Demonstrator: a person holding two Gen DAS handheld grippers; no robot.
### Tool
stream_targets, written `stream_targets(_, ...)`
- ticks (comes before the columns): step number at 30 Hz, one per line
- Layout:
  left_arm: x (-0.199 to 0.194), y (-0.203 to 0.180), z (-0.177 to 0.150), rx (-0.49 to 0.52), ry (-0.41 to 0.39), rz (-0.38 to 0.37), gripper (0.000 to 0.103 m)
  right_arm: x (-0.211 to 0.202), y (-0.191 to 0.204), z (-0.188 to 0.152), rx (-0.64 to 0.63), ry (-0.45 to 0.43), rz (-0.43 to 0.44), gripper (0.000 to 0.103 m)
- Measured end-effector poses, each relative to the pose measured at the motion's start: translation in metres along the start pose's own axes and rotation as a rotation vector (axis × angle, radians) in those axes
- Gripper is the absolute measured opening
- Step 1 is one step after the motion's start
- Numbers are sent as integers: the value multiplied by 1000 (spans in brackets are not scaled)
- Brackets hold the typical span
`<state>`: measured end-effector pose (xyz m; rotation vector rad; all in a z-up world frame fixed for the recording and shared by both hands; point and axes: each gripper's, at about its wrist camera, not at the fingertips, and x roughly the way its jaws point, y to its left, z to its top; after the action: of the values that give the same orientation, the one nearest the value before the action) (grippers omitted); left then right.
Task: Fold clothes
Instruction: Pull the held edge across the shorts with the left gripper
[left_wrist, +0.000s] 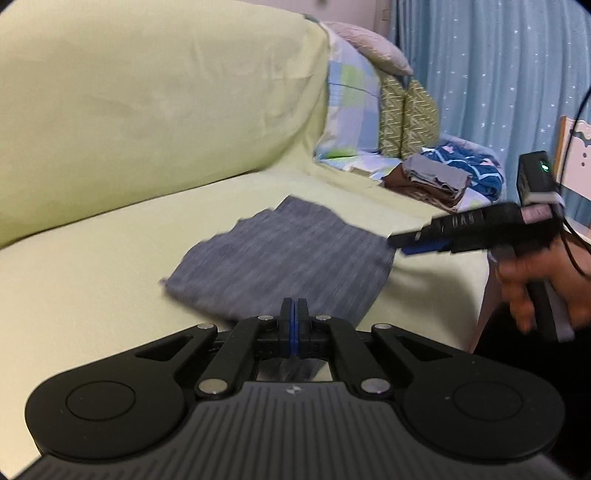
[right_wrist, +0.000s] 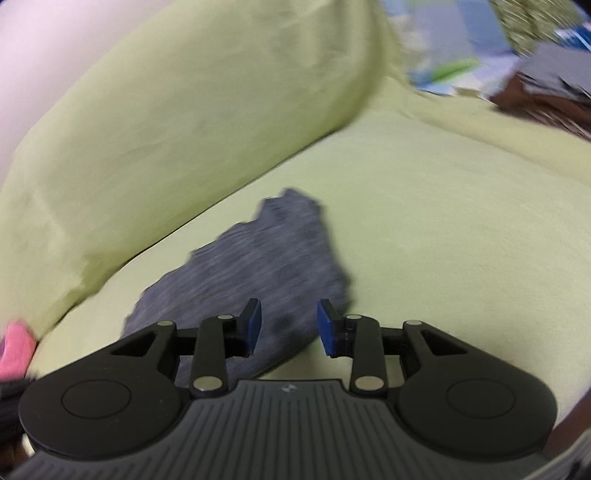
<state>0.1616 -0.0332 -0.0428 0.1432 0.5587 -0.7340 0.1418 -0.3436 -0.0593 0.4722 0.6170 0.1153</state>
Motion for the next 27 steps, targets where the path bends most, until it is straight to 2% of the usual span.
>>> stream_targets(2,11,-1,-1,15,41,19,0,4,16,-7,-75,23,38,30)
stream_targets(4,27,3,-11,20,117,53,0,11,33,-15,-166,53,76,30)
stream_targets(5,29,6,-15,6,125,55,0,14,38,-18,-197,64,83,30)
stream_targets(8,21,11,-13,-28,103,44,0,24,49,-26,-282,119,84,30)
stream_targets(11,10,15,-6,-43,51,59,0,22,53,-21,-302,96,86,30)
stream_targets(14,17,19,0,-40,37,66,0,22,59,-15,-320,71,94,30)
stream_targets(16,29,20,0,-25,77,72,0,30,63,-13,-337,69,98,30)
stream_targets(18,45,19,-6,11,149,80,0,40,67,-14,-354,93,100,31)
stream_targets(21,44,22,-7,1,134,76,0,56,67,-17,-385,173,93,33)
stream_targets(27,31,32,10,-37,81,89,0,50,76,3,-432,83,99,33)
